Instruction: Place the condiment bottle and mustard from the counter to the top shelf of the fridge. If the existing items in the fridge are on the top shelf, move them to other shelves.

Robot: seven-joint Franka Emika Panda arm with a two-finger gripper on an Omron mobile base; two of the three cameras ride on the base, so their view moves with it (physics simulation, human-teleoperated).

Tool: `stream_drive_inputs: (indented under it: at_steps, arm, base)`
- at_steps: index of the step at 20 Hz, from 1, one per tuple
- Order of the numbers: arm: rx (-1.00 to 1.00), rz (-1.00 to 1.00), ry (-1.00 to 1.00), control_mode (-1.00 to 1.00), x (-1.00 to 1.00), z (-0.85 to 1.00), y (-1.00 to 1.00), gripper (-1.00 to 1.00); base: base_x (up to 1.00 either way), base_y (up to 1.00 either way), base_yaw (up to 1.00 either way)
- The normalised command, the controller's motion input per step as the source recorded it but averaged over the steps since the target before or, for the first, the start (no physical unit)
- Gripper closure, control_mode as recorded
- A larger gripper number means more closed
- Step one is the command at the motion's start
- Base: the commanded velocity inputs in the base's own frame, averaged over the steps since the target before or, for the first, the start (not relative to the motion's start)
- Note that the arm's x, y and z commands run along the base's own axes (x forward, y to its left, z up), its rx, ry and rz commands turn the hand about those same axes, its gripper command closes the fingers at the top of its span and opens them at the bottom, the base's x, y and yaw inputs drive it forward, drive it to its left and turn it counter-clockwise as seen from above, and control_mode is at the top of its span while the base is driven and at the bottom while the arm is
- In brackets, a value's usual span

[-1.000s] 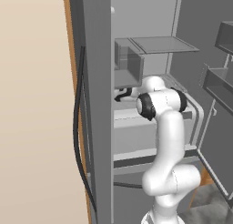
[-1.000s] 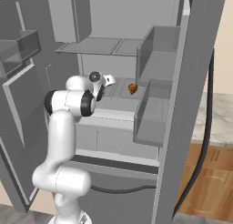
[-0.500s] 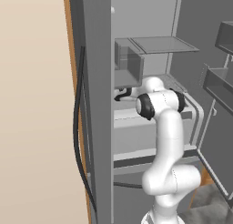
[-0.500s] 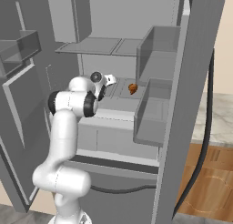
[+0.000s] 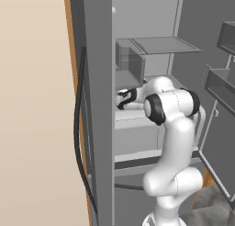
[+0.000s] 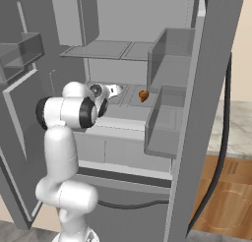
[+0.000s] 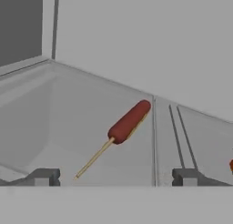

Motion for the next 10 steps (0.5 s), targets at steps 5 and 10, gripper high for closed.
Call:
stream_drive_inputs:
  at_steps: [5,10]
  arm:
    - [0.0,-0.06,-0.2,-1.0,-1.0,0.62,-0.01,-1.0]
    - [0.0,-0.11,-0.16,-1.0,-1.0,0.91,-0.02,-1.0]
  base:
    - [0.0,0.0,0.0]
    - [0.0,0.0,0.0]
